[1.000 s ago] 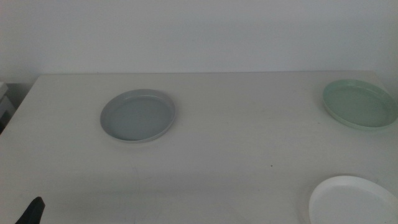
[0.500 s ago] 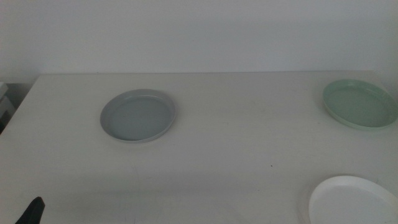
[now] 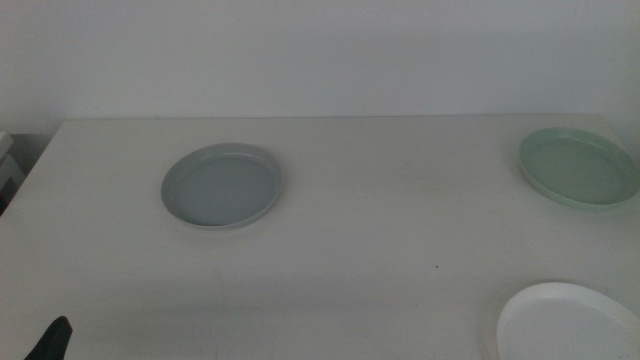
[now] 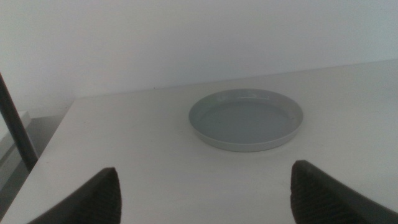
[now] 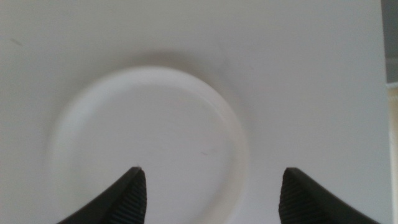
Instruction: Stack the three bowls on top of each other.
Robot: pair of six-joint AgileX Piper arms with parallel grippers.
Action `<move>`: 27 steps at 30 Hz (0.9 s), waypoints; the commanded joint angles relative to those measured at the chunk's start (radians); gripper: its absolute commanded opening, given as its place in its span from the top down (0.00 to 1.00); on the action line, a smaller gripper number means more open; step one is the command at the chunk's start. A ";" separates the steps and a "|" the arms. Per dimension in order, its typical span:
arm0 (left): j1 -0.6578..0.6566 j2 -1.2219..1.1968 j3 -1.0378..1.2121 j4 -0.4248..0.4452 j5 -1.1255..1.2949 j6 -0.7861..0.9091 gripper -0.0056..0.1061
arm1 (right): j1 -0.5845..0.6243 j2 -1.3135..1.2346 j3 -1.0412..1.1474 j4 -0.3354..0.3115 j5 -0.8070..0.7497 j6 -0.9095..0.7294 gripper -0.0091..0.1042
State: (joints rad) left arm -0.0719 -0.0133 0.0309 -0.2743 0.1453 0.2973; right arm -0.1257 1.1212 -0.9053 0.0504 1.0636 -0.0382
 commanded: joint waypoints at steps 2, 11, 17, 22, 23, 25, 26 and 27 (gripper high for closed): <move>0.002 -0.014 -0.005 -0.006 -0.072 -0.007 0.01 | -0.071 0.020 0.012 -0.001 -0.070 -0.132 0.44; 0.002 -0.014 -0.005 -0.006 -0.072 -0.007 0.01 | -0.140 0.173 0.020 0.005 -0.173 -0.309 0.44; 0.002 -0.014 -0.005 -0.006 -0.072 -0.007 0.01 | -0.140 0.298 0.020 0.005 -0.229 -0.316 0.44; 0.002 -0.014 -0.005 -0.006 -0.072 -0.007 0.01 | -0.140 0.394 0.020 0.007 -0.224 -0.316 0.45; 0.002 -0.014 -0.005 -0.006 -0.072 -0.007 0.01 | -0.140 0.407 0.020 0.010 -0.221 -0.316 0.45; 0.002 -0.014 -0.005 -0.006 -0.072 -0.007 0.01 | -0.140 0.431 0.020 0.017 -0.219 -0.316 0.47; 0.002 -0.014 -0.005 -0.006 -0.072 -0.007 0.01 | -0.140 0.442 0.020 0.020 -0.219 -0.316 0.48; 0.002 -0.014 -0.005 -0.006 -0.072 -0.007 0.01 | -0.140 0.449 0.020 0.023 -0.219 -0.316 0.50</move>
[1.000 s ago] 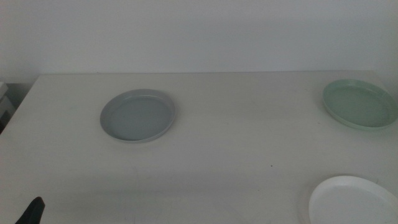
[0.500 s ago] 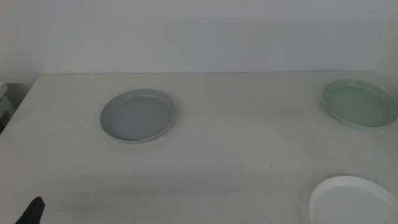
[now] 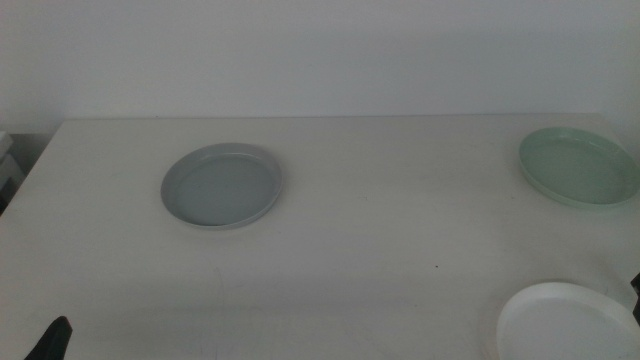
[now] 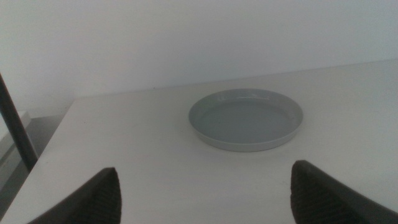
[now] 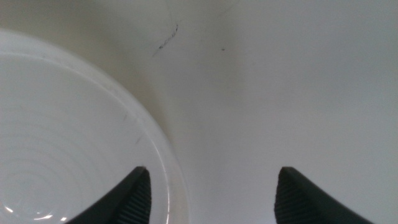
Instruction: Stack the three bowls on top of each other.
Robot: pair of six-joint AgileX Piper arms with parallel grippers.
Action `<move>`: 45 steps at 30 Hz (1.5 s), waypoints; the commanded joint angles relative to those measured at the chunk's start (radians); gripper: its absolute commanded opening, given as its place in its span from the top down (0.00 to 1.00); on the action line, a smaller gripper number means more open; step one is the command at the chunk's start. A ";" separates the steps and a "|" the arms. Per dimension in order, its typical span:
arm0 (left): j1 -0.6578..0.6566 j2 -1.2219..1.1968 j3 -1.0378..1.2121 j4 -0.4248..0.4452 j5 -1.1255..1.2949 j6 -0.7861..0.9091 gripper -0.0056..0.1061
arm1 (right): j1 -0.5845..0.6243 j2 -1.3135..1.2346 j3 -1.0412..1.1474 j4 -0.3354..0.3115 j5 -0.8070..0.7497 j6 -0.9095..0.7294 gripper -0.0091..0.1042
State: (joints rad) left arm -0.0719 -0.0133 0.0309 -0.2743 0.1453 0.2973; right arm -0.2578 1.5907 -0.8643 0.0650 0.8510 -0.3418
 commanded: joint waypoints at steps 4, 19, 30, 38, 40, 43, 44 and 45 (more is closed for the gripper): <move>0.002 -0.014 -0.005 -0.006 -0.072 -0.007 0.01 | -0.008 0.012 -0.021 0.013 -0.006 -0.013 0.54; 0.002 -0.014 -0.005 -0.006 -0.072 -0.008 0.01 | -0.008 0.071 -0.021 0.039 -0.008 -0.021 0.73; 0.002 -0.014 -0.005 -0.006 -0.072 -0.008 0.01 | -0.008 0.087 -0.021 0.060 -0.018 -0.039 0.88; 0.002 -0.014 -0.005 -0.006 -0.072 -0.008 0.01 | 0.018 -0.009 -0.022 0.084 0.027 -0.014 0.93; 0.002 -0.014 -0.005 -0.006 -0.072 -0.008 0.01 | 0.036 -0.055 -0.022 0.111 0.041 0.010 0.93; 0.002 -0.014 -0.005 -0.006 -0.072 -0.008 0.01 | 0.081 -0.130 -0.024 0.143 0.057 0.051 0.93; 0.002 -0.014 -0.005 -0.006 -0.072 -0.008 0.01 | 0.099 -0.150 -0.028 0.151 0.065 0.066 0.93; 0.002 -0.014 -0.005 -0.006 -0.072 -0.008 0.01 | 0.114 -0.162 -0.035 0.157 0.078 0.081 0.93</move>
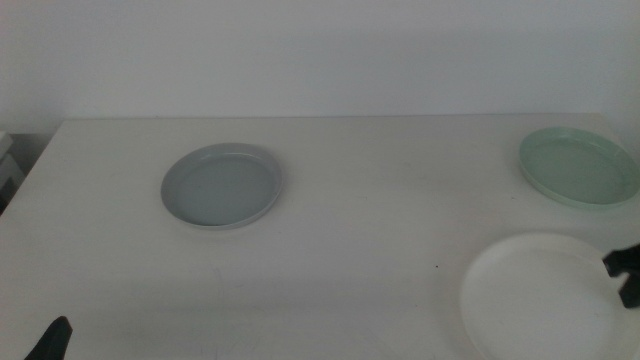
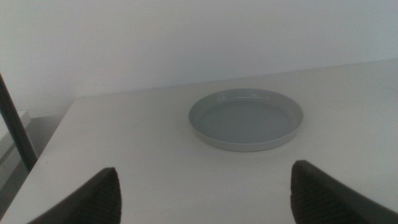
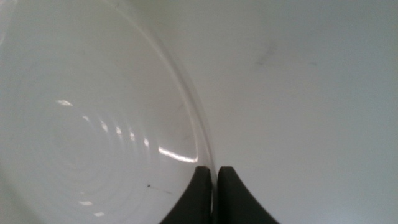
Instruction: Stack the three bowls on top of each other.
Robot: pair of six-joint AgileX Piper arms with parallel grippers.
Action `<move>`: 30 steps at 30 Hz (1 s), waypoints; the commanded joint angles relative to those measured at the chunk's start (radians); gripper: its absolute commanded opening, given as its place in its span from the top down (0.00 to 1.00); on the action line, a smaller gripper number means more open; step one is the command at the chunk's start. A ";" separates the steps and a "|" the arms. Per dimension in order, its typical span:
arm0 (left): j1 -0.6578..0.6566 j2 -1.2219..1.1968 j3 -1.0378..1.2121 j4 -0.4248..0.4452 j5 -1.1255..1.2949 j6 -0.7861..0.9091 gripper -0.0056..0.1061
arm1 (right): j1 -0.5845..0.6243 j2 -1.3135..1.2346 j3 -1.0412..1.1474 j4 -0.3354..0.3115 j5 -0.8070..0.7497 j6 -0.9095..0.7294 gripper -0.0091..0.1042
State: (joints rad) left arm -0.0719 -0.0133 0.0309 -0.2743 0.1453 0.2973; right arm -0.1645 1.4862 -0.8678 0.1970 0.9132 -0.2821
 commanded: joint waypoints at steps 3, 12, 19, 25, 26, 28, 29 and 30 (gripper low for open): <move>0.002 -0.014 -0.005 -0.006 -0.072 -0.008 0.01 | 0.079 -0.069 -0.081 0.045 0.049 0.101 0.93; 0.002 -0.014 -0.005 -0.006 -0.072 -0.007 0.01 | 0.380 0.079 -0.279 0.103 -0.011 0.202 0.93; 0.002 -0.014 -0.005 -0.006 -0.072 -0.007 0.01 | 0.488 0.242 -0.386 0.148 -0.073 0.202 0.93; 0.002 -0.014 -0.005 -0.006 -0.072 -0.007 0.01 | 0.533 0.363 -0.459 0.156 -0.104 0.201 0.93; 0.002 -0.014 -0.005 -0.006 -0.072 -0.007 0.01 | 0.538 0.379 -0.465 0.157 -0.104 0.201 0.93; 0.002 -0.014 -0.005 -0.006 -0.072 -0.007 0.01 | 0.539 0.401 -0.468 0.157 -0.106 0.201 0.93; 0.002 -0.014 -0.005 -0.006 -0.072 -0.007 0.01 | 0.539 0.426 -0.468 0.146 -0.116 0.201 0.93; 0.002 -0.014 -0.005 -0.006 -0.072 -0.007 0.01 | 0.538 0.429 -0.468 0.138 -0.120 0.201 0.93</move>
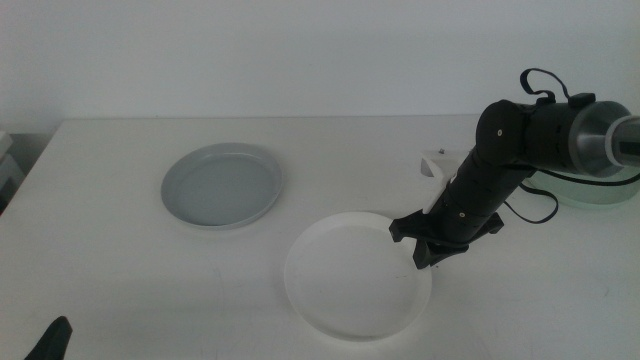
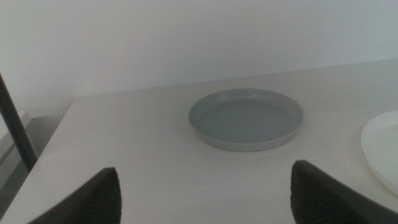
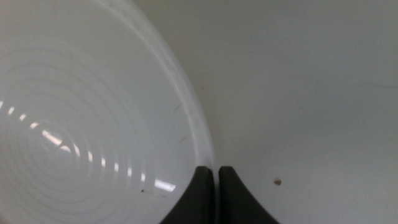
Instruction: Stack the three bowls on top of each other.
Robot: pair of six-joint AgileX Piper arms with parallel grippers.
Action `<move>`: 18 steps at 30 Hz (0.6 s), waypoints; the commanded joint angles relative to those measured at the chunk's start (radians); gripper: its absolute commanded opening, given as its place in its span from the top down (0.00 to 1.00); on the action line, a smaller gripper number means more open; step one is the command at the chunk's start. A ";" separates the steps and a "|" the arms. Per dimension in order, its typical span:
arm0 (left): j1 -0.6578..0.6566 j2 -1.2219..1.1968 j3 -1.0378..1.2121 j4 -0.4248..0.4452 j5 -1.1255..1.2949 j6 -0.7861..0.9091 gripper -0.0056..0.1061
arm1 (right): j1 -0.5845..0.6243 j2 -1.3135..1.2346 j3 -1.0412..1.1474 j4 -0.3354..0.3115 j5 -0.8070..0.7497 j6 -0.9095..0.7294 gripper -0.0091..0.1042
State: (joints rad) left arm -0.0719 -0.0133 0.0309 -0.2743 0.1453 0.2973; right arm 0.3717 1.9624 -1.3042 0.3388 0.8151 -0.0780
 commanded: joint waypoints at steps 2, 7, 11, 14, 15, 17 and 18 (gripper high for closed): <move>0.002 -0.014 -0.005 -0.006 -0.072 -0.007 0.01 | 0.001 -0.046 -0.032 -0.022 -0.027 -0.003 0.93; 0.002 -0.014 -0.005 -0.006 -0.072 -0.007 0.01 | 0.001 -0.046 -0.032 -0.046 -0.029 -0.013 0.85; 0.002 -0.014 -0.005 -0.006 -0.072 -0.007 0.01 | 0.001 -0.046 -0.032 -0.047 -0.033 -0.014 0.69; 0.002 -0.014 -0.005 -0.006 -0.072 -0.007 0.01 | 0.001 -0.056 -0.040 -0.047 -0.044 -0.013 0.56; 0.002 -0.014 -0.005 -0.006 -0.072 -0.008 0.01 | 0.001 -0.068 -0.045 -0.050 -0.038 -0.013 0.52; 0.002 -0.014 -0.005 -0.006 -0.072 -0.008 0.01 | 0.001 -0.107 -0.060 -0.071 -0.025 -0.011 0.47; 0.002 -0.014 -0.005 -0.006 -0.072 -0.008 0.01 | -0.001 -0.133 -0.072 -0.090 -0.021 -0.004 0.45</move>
State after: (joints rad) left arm -0.0719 -0.0133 0.0309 -0.2743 0.1453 0.2973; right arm 0.3717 1.9302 -1.3302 0.2722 0.8022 -0.0824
